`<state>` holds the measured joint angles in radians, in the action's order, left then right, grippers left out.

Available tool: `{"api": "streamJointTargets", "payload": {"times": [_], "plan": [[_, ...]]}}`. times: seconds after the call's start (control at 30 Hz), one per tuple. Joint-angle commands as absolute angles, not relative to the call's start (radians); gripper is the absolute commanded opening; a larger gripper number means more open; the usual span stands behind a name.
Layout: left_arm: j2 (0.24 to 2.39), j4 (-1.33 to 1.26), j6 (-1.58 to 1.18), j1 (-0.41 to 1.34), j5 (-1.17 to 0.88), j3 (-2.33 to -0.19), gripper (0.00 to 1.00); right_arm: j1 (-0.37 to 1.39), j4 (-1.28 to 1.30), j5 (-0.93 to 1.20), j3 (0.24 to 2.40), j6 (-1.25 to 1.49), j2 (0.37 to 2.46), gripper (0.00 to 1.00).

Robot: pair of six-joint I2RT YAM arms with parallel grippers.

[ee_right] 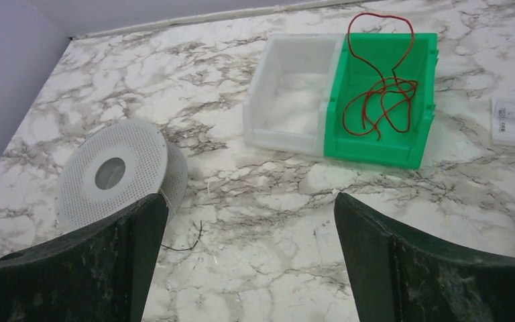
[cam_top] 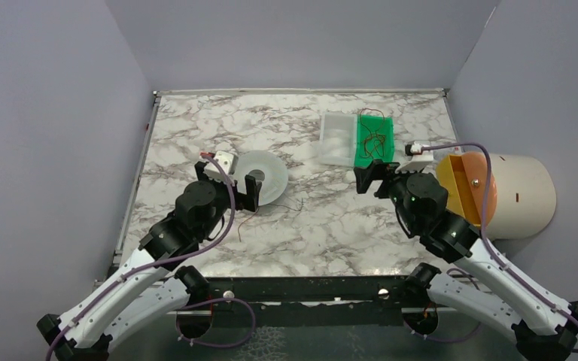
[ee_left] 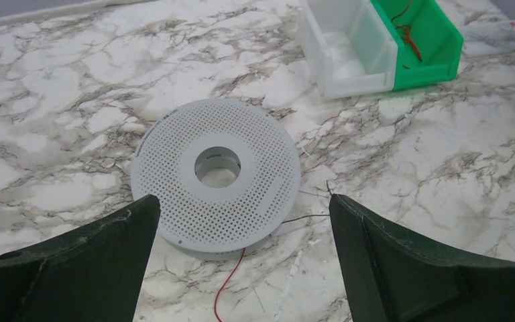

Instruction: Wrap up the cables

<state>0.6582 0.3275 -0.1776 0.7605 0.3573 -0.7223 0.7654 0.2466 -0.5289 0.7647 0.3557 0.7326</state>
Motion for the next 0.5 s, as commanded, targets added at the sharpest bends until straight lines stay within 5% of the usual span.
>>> {"api": "streamJointTargets", "payload": {"times": [0.0, 0.47], "plan": [[0.564, 0.264, -0.164, 0.756, 0.360, -0.714, 0.99, 0.769, 0.408, -0.510, 0.799, 0.386, 0.673, 1.00], [0.374, 0.237, -0.186, 0.756, 0.103, -0.801, 0.99, 0.769, 0.540, -0.399, 0.916, 0.390, 0.554, 1.00]]}}
